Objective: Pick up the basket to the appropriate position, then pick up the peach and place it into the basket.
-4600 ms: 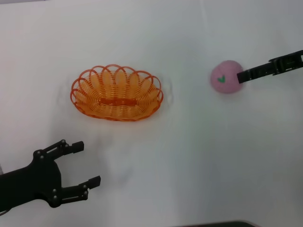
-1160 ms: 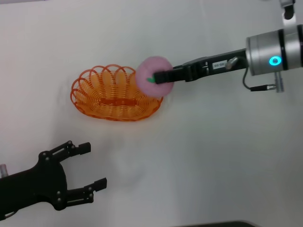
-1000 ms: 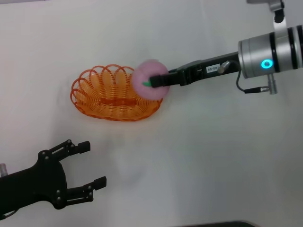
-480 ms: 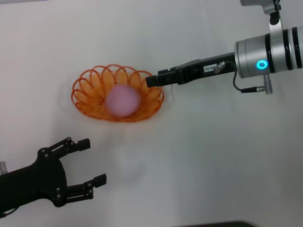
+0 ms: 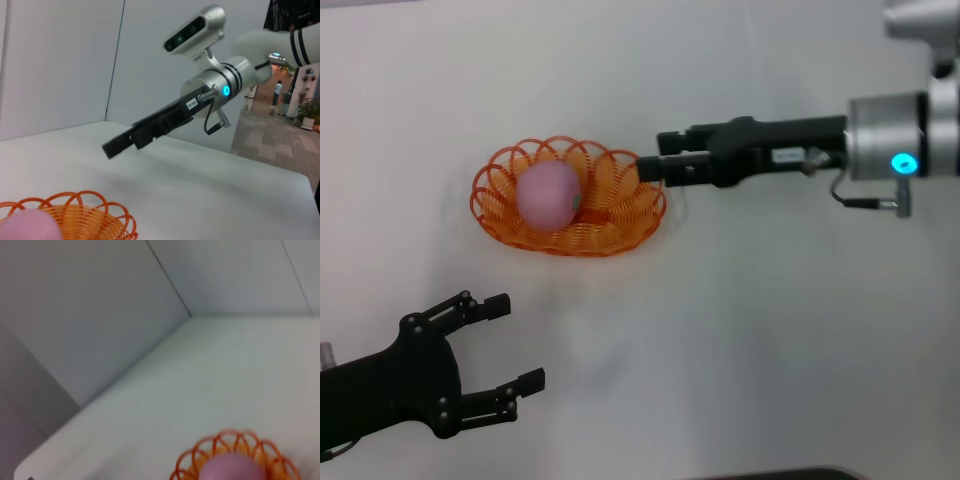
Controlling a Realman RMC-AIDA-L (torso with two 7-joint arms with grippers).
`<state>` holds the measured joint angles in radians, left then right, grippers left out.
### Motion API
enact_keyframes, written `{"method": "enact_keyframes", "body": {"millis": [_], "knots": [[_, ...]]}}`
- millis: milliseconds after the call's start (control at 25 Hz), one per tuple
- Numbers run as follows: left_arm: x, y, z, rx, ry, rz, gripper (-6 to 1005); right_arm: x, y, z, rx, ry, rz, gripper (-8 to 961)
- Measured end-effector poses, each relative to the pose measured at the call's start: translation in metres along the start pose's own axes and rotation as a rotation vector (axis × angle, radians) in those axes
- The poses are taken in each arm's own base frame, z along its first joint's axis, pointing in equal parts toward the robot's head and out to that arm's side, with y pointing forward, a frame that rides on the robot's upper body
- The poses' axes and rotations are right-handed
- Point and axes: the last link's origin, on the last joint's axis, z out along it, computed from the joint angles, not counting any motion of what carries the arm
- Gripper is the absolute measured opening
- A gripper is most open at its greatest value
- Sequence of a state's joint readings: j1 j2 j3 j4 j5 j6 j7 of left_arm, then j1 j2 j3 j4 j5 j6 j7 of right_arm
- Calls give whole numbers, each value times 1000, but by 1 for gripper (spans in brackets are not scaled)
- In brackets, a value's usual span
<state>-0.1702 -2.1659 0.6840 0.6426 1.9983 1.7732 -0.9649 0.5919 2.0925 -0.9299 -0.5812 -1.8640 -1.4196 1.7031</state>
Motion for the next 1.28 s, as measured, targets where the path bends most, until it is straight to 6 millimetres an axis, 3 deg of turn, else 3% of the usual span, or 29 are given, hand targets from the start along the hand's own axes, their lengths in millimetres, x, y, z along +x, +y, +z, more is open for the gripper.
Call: {"method": "enact_keyframes", "body": {"millis": [240,520,1040,1280], "knots": [[0,0,1,7,15,-9,900,38,5,-26,12,-69,-157,714],[-1,-3,1,30,23,-23,900,77,10,-41,57,-122,-256,715],[-6,-1,-1,63,39,-55,900,115,20,-65,127,-154,-399,715],[-9,1,2,59,45,-73,900,122,22,-72,147,-164,-422,715]]}}
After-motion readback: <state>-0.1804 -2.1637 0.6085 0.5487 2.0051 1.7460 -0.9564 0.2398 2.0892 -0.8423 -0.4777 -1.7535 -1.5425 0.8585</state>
